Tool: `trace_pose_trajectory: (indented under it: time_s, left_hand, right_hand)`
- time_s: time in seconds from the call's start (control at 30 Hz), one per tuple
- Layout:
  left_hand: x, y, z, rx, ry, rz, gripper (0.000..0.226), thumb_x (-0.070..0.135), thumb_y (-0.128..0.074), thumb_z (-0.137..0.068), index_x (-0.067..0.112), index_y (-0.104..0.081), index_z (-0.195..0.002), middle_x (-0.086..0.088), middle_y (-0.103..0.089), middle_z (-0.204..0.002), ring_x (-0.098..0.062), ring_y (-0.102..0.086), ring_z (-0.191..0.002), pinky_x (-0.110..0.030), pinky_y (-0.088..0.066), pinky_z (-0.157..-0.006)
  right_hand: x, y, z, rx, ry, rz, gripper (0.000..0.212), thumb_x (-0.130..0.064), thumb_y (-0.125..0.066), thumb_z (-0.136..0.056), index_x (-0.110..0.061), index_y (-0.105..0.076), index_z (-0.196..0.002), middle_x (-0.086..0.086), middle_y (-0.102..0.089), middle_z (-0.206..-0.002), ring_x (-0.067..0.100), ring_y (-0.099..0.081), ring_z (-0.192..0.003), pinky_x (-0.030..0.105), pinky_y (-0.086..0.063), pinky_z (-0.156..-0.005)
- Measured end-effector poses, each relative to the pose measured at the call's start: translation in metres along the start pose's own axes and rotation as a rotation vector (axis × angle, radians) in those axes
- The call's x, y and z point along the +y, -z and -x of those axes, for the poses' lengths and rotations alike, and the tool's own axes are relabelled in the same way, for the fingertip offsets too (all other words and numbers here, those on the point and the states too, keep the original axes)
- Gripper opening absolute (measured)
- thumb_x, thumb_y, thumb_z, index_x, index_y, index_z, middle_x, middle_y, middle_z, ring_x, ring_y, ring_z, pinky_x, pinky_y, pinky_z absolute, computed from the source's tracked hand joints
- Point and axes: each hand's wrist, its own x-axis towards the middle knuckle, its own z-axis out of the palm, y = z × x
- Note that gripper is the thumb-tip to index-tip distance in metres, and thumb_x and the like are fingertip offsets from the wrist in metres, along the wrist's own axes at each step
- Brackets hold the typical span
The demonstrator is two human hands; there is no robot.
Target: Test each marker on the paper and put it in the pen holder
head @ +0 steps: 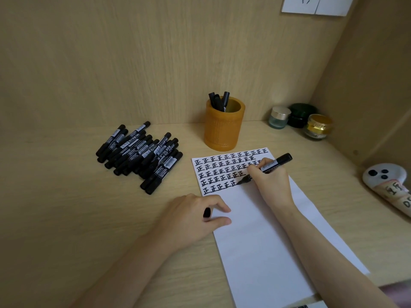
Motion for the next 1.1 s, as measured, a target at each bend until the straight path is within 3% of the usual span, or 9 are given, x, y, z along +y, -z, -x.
trace_pose_trajectory:
  time_s: [0.13, 0.27, 0.37, 0.47, 0.63, 0.83, 0.97, 1.1]
  left_hand:
    - [0.004, 0.002, 0.001, -0.011, -0.019, 0.049, 0.016, 0.047, -0.066, -0.081, 0.038, -0.061, -0.094, 0.017, -0.048, -0.051, 0.001, -0.047, -0.052, -0.014, -0.031, -0.055]
    - [0.005, 0.003, 0.003, 0.055, -0.028, 0.346, 0.017, 0.016, -0.046, -0.096, 0.031, -0.045, -0.104, 0.008, -0.051, -0.076, -0.012, -0.047, -0.065, -0.026, -0.042, -0.067]
    - [0.005, 0.003, 0.001, 0.083, -0.025, 0.445, 0.029, 0.001, -0.035, -0.097, 0.025, -0.042, -0.112, 0.008, -0.053, -0.089, -0.010, -0.052, -0.081, -0.016, -0.042, -0.075]
    - [0.006, 0.002, -0.002, 0.089, 0.012, 0.562, 0.034, -0.002, -0.046, -0.094, 0.026, -0.040, -0.113, 0.001, -0.063, -0.093, -0.011, -0.061, -0.085, -0.020, -0.048, -0.079]
    - [0.004, 0.001, -0.005, 0.106, 0.049, 0.678, 0.049, -0.005, -0.064, -0.082, 0.028, -0.042, -0.110, 0.000, -0.072, -0.089, -0.012, -0.066, -0.083, -0.024, -0.051, -0.081]
    - [0.007, 0.001, -0.005, 0.073, 0.068, 0.682, 0.042, -0.002, -0.063, -0.084, 0.028, -0.043, -0.107, 0.001, -0.073, -0.091, -0.010, -0.066, -0.080, -0.027, -0.054, -0.080]
    - [0.010, 0.003, -0.004, 0.068, 0.080, 0.685, 0.037, 0.000, -0.062, -0.086, 0.025, -0.044, -0.106, 0.001, -0.073, -0.091, -0.004, -0.065, -0.075, -0.015, -0.048, -0.070]
    - [0.011, 0.003, -0.004, 0.079, 0.072, 0.679, 0.035, 0.004, -0.062, -0.086, 0.027, -0.043, -0.105, 0.004, -0.074, -0.092, -0.009, -0.066, -0.074, -0.017, -0.048, -0.069]
  right_hand:
    - [0.001, 0.001, -0.002, -0.004, -0.038, -0.094, 0.025, -0.008, -0.063, -0.084, -0.010, -0.047, -0.065, -0.002, -0.040, -0.052, 0.004, -0.034, -0.042, 0.016, -0.030, -0.043]
    - [-0.004, 0.007, -0.002, -0.092, -0.092, -0.398, 0.029, -0.020, -0.070, -0.086, -0.016, -0.051, -0.065, -0.004, -0.042, -0.049, 0.008, -0.036, -0.043, 0.017, -0.028, -0.042]
    - [-0.010, 0.009, 0.000, -0.218, -0.106, -0.530, 0.022, -0.031, -0.070, -0.079, -0.020, -0.054, -0.069, -0.005, -0.045, -0.054, 0.009, -0.040, -0.047, 0.016, -0.027, -0.042]
    - [-0.014, 0.011, 0.003, -0.303, -0.094, -0.550, 0.026, -0.037, -0.068, -0.074, -0.022, -0.053, -0.061, -0.004, -0.044, -0.051, 0.009, -0.038, -0.044, 0.016, -0.027, -0.041]
    - [-0.016, 0.006, 0.011, -0.368, -0.023, -0.481, 0.032, -0.028, -0.073, -0.081, -0.016, -0.051, -0.062, 0.000, -0.042, -0.048, 0.011, -0.035, -0.042, 0.017, -0.031, -0.045]
    - [-0.018, 0.000, 0.017, -0.415, 0.055, -0.372, 0.024, -0.017, -0.070, -0.081, -0.015, -0.056, -0.062, 0.006, -0.045, -0.049, 0.012, -0.040, -0.045, 0.018, -0.034, -0.044]
    - [-0.020, -0.001, 0.019, -0.521, 0.099, -0.346, 0.015, -0.024, -0.070, -0.077, -0.024, -0.065, -0.062, 0.012, -0.046, -0.054, 0.013, -0.043, -0.047, 0.017, -0.037, -0.048]
    - [-0.018, 0.001, 0.019, -0.512, 0.127, -0.332, 0.013, -0.027, -0.070, -0.077, -0.024, -0.065, -0.065, 0.009, -0.049, -0.053, 0.015, -0.044, -0.048, 0.018, -0.038, -0.050]
